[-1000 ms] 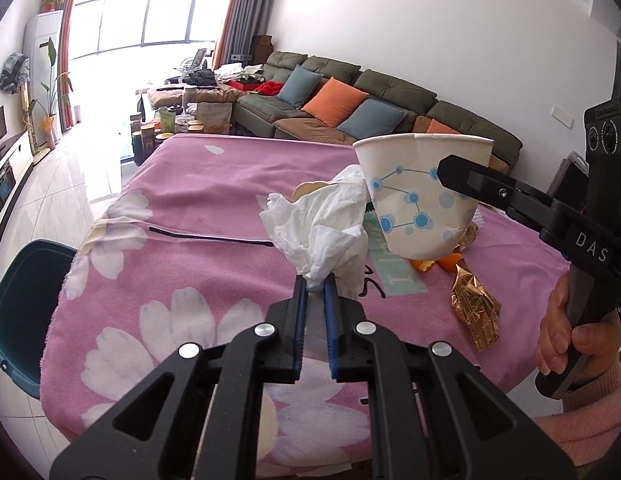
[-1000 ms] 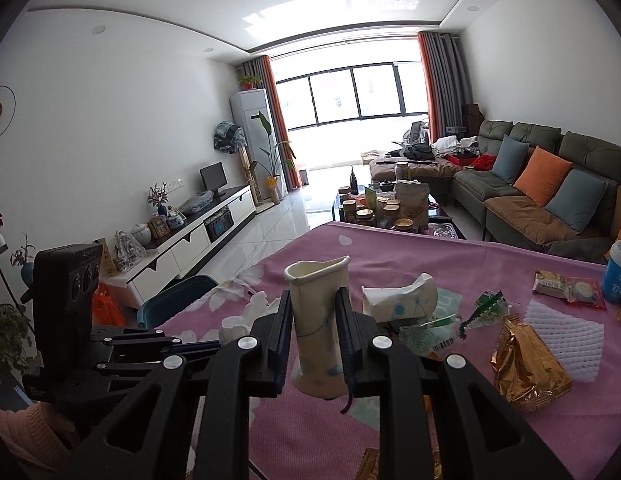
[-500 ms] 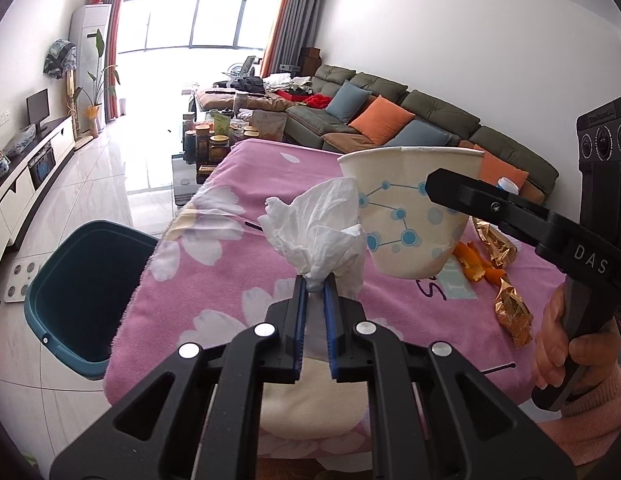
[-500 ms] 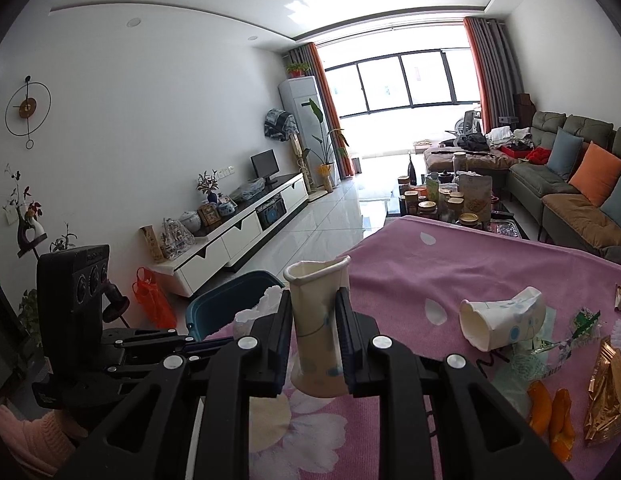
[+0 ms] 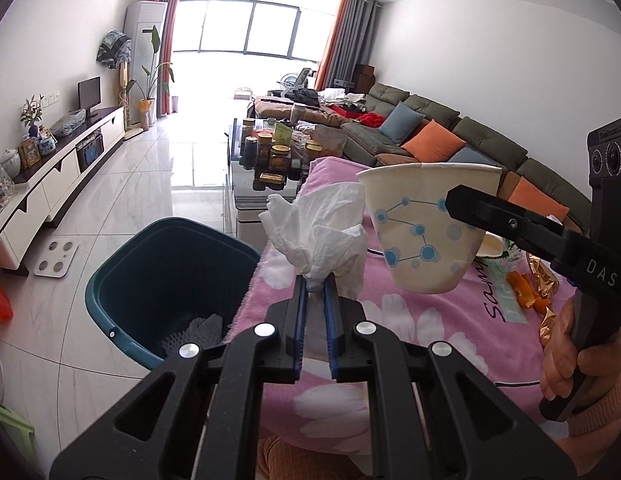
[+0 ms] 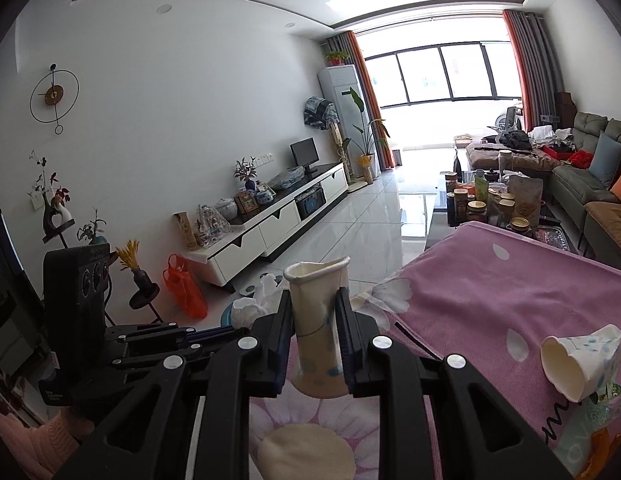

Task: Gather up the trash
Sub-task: 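Carry the paper cup with the right tool while the left tool carries the tissue over the bin, then open both tools to drop the cup and tissue into the bin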

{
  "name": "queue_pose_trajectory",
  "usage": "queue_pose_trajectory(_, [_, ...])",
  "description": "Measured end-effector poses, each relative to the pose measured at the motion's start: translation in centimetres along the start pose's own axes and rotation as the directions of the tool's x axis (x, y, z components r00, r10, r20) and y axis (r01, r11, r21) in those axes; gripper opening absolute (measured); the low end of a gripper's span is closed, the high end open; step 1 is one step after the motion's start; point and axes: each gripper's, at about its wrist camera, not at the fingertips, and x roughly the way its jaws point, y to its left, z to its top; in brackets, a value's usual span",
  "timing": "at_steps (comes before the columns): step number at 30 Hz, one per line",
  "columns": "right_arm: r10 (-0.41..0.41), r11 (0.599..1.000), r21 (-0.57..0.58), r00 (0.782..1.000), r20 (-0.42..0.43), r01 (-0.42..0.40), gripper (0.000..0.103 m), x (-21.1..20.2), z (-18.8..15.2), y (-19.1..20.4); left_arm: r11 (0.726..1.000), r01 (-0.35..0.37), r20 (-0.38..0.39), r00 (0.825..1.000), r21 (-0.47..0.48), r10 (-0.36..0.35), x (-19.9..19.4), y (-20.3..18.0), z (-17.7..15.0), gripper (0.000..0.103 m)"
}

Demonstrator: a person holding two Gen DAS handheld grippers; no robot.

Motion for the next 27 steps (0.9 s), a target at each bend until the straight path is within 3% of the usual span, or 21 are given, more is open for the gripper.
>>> queue_pose_trajectory(12, [0.085, 0.996, -0.016, 0.995, -0.047, -0.086, 0.020, 5.8, 2.1, 2.1, 0.987, -0.138, 0.005, 0.990, -0.084, 0.139, -0.4, 6.3, 0.9, 0.009])
queue_pose_trajectory(27, [0.110, 0.994, -0.002, 0.982, -0.156, -0.112, 0.020, 13.6, 2.6, 3.0, 0.967, -0.212, -0.062, 0.977, -0.141, 0.205, 3.0, 10.2, 0.6, 0.010])
